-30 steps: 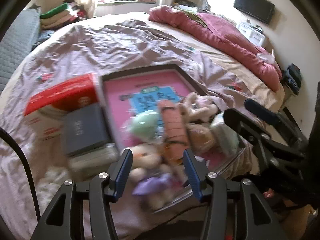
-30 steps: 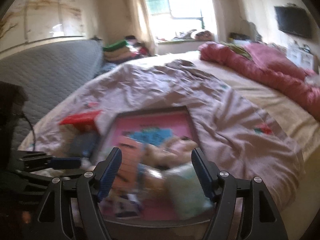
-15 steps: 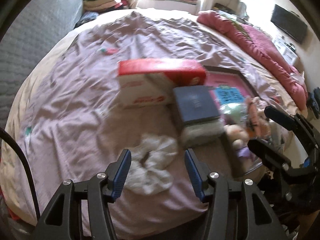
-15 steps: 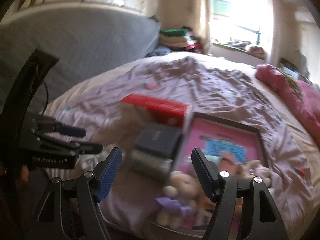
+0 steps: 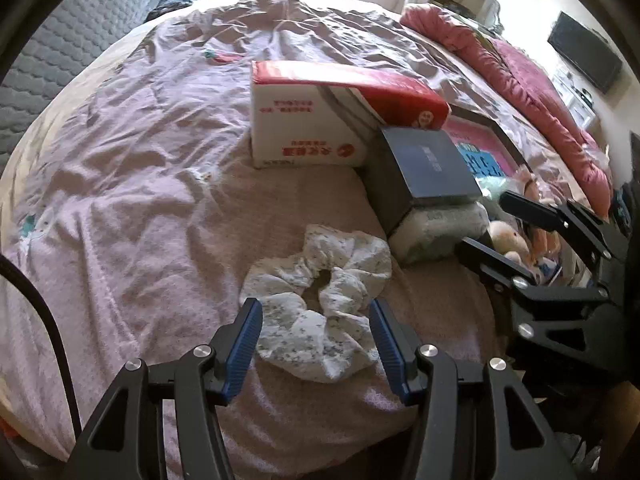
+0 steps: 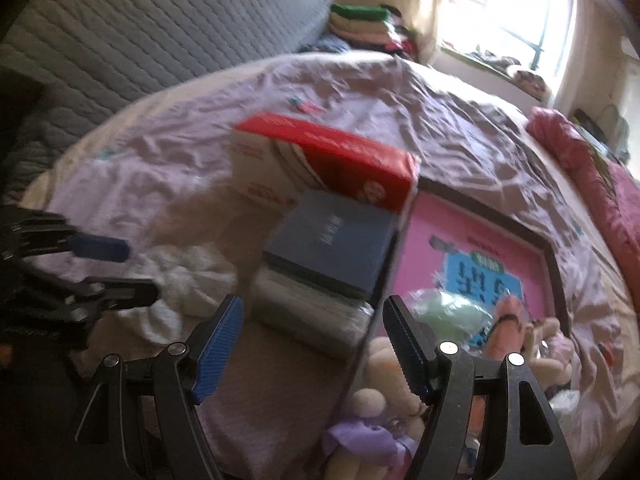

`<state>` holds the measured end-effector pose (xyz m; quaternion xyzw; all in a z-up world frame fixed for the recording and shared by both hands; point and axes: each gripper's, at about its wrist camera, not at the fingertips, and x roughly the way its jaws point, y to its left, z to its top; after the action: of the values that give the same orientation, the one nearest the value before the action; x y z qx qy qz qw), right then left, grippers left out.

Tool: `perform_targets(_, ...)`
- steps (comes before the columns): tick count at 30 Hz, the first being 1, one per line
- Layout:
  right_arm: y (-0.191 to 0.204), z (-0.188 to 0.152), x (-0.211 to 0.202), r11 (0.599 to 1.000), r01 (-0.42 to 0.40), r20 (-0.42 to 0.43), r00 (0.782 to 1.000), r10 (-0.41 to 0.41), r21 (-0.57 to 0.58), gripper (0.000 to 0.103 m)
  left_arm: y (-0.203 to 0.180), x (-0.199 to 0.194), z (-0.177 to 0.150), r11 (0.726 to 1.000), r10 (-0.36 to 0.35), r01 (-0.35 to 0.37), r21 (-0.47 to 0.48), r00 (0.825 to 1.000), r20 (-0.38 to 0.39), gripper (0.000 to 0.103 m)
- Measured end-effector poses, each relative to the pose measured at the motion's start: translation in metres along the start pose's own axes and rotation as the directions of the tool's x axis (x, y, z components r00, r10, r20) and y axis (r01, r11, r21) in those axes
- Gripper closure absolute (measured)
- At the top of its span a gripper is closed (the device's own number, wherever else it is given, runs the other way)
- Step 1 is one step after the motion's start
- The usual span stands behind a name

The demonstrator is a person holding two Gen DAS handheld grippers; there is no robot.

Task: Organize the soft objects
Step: 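Reach the left tool to the white scrunchie while the right tool approaches the white pack, then grasp and lift the scrunchie with the left tool while the right tool lifts the white pack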

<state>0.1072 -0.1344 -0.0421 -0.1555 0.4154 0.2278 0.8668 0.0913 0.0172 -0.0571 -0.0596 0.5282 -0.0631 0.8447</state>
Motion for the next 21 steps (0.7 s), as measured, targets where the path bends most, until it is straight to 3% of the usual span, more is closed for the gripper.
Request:
perform_targets(6, 0.008, 0.002, 0.018, 0.999, 0.032, -0.020, 0.999, -0.031, 0.034, 0.028, 0.003, 0.009, 0.001, 1.000, -0.010, 0.010, -0.001, 1.000, -0.013, 0.048)
perform_targets(11, 0.011, 0.006, 0.028, 0.996, 0.051, -0.033, 0.998, -0.049, 0.079, 0.019, 0.008, 0.011, 0.003, 1.000, -0.020, 0.020, -0.014, 1.000, -0.011, 0.048)
perform_targets(16, 0.013, 0.007, 0.038, 0.990, 0.080, -0.031, 0.997, -0.077, 0.113, 0.019, 0.009, 0.018, 0.007, 0.999, -0.025, 0.024, -0.023, 1.000, -0.010, 0.048)
perform_targets(18, 0.004, 0.005, 0.037, 0.986, 0.054, -0.016, 0.999, -0.052, 0.161, 0.026, 0.008, 0.020, 0.009, 0.999, -0.050, 0.050, -0.021, 0.999, 0.002, 0.048)
perform_targets(19, -0.001, 0.005, 0.035, 0.983, 0.039, -0.014, 0.999, -0.037, 0.177, 0.030, 0.007, 0.022, 0.009, 0.998, -0.061, 0.061, -0.019, 0.998, 0.001, 0.052)
perform_targets(21, -0.004, 0.004, 0.033, 0.982, 0.021, -0.009, 1.000, -0.020, 0.186, 0.032, 0.003, 0.027, 0.011, 0.997, -0.080, 0.080, -0.013, 0.997, -0.012, 0.081)
